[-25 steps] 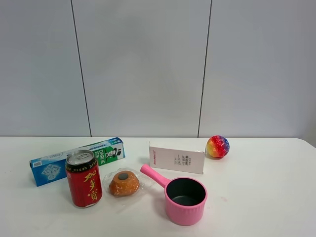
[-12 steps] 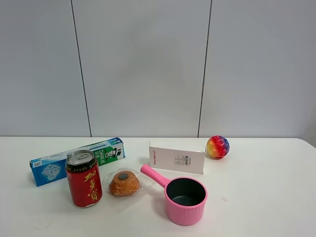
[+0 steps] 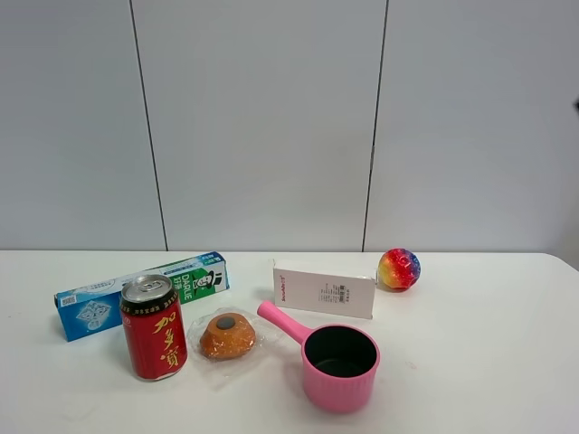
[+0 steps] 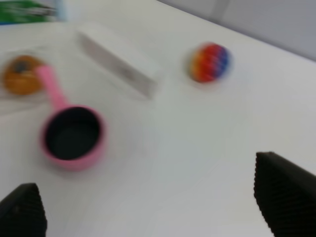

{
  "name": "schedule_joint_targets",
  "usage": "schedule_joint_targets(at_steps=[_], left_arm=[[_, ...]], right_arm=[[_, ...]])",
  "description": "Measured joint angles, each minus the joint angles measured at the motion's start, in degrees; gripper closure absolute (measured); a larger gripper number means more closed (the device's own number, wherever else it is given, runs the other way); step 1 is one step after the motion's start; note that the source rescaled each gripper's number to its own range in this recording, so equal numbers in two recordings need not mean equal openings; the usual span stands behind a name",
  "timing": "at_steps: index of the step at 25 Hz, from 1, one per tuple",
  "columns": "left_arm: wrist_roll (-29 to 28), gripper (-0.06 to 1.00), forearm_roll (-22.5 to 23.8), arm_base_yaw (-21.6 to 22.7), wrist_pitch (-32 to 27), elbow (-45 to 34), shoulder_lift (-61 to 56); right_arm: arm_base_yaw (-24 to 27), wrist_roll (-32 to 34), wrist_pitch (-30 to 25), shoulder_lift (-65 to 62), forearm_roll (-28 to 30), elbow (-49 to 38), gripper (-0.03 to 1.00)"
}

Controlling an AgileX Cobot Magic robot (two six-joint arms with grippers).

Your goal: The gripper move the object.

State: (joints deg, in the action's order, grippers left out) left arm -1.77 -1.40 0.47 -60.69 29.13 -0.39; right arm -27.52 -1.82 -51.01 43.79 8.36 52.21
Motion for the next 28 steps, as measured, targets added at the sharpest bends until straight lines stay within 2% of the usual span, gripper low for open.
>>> schedule_joint_targets(at_steps=[3,5,8,10,14,18,24,28], left_arm=[[0.0,-0.06,0.0,0.0,0.0,0.0,0.0],[0.0,-0.06,0.0,0.0,0.0,0.0,0.0],[0.0,-0.06,0.0,0.0,0.0,0.0,0.0],[0.0,-0.06,0.0,0.0,0.0,0.0,0.0],[0.0,-0.06,0.0,0.0,0.0,0.0,0.0],[0.0,-0.06,0.0,0.0,0.0,0.0,0.0],[0.0,-0.06,0.0,0.0,0.01,0.0,0.0],[0.0,-0.06,0.0,0.0,0.01,0.0,0.0]], right_arm=[[9.94,0.0,-5.11,-6.78,0.0,-1.68,0.4],[14.6,0.0,-10.01,-11.6,-0.13,-1.82,0.4],[19.74,1.51,-15.96,-18.92,-1.93,-2.0,0.4],[22.07,3.68,-17.84,-23.85,-3.98,-2.63,0.4],[24.98,6.04,-18.2,-34.52,-5.72,-6.45,0.34],[25.96,6.35,-19.35,-43.59,-7.09,-12.44,0.33],[25.96,5.67,-18.94,-44.01,-11.12,-19.26,0.33],[25.96,5.64,-17.28,-44.01,-10.71,-21.13,0.33]])
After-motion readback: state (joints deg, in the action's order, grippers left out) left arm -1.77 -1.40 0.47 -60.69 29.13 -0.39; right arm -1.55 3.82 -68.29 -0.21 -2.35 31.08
